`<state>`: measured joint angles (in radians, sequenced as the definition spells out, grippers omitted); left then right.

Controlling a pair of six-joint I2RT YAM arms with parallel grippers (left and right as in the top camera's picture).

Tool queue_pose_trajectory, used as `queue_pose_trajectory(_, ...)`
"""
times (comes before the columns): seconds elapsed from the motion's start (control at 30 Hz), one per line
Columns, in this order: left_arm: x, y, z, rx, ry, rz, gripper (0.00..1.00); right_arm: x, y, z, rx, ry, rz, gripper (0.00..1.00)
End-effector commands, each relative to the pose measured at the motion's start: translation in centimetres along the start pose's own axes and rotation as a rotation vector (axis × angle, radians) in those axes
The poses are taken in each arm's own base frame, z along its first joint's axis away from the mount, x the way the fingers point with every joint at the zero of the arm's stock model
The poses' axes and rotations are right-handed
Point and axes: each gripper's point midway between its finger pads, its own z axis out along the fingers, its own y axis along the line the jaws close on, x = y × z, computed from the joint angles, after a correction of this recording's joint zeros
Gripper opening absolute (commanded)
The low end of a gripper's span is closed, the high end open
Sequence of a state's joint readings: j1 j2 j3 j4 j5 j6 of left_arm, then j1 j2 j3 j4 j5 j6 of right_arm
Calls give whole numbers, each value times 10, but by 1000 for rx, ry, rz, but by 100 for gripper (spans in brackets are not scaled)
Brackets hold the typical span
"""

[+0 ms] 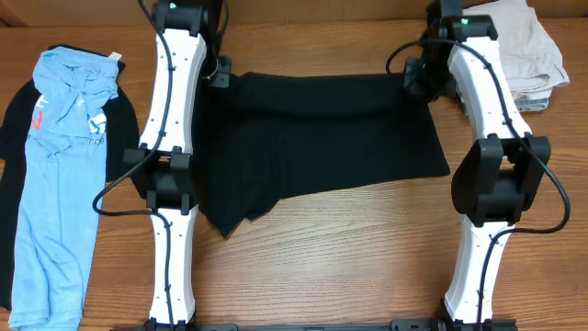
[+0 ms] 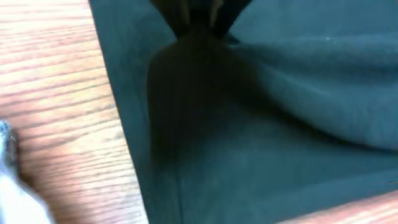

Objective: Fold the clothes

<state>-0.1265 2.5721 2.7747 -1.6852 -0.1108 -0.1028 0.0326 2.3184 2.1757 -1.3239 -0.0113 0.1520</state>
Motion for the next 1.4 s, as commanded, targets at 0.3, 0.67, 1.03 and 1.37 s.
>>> queue_pose_trajectory(0.3,1,-17,-4,101,0,15,100,7,-18,-10,8,24,36,72)
queue_pose_trajectory(0.67,25,1,-194,155,-403,-25,100,24,-14,-184,-79,-246,37,73)
queue_pose_trajectory(1.03,107,-13,-299,232,-596,-14,100,110,-23,-282,-119,-345,109,71)
queue_pose_trajectory(1.37,191,-46,-203,200,-196,-74,100,173,-35,-249,-109,-290,187,71)
